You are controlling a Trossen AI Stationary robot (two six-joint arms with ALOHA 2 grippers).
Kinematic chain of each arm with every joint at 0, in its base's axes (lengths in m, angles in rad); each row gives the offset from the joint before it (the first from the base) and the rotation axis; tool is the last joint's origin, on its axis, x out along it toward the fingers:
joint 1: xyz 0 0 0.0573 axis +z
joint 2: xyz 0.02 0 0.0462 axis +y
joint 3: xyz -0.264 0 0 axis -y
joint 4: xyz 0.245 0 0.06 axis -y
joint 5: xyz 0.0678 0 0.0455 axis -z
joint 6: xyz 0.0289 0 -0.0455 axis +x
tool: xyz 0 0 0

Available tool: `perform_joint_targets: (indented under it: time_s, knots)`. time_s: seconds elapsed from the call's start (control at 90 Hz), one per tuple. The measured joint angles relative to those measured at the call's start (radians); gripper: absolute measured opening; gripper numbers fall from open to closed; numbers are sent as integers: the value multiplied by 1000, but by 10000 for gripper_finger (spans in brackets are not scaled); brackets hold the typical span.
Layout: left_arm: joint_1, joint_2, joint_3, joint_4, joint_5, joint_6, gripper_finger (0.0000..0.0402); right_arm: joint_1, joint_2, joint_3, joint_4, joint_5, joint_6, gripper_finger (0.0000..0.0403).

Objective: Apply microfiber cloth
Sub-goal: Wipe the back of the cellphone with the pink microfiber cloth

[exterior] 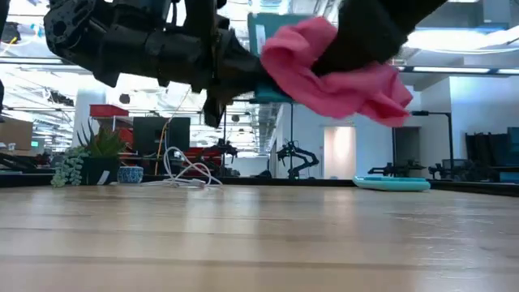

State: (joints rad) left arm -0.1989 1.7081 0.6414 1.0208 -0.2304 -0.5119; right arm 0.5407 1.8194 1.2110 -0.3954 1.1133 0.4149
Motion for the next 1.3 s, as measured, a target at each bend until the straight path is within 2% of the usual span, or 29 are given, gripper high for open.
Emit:
perform_joint_targets:
  time_s: [0.189,0.311,0.389,0.589,0.711,0.844,0.967,1.156,1.3]
  knots:
    - [-18,-2,0,144,-109,85,4,-21,12,1,197,48,-84,2]
    - [-25,-2,1,210,-126,122,4,-34,22,0,308,33,-201,1]
    - [-29,-2,2,223,-126,131,4,-33,26,0,311,55,-230,1]
    - [-41,-5,-1,207,-134,130,4,3,-15,-2,227,191,-240,0]
    - [-53,-3,-3,139,-125,134,4,23,-54,1,198,274,-240,0]
    - [-71,-2,6,8,-110,134,4,24,-100,1,176,283,-257,0]
    - [-88,-2,42,-120,-132,150,4,-2,-118,1,201,280,-398,0]
    - [-95,-2,105,-297,-135,157,4,-36,-151,2,359,234,-659,0]
    - [-96,-2,110,-319,-133,171,4,-36,-148,2,395,211,-706,0]
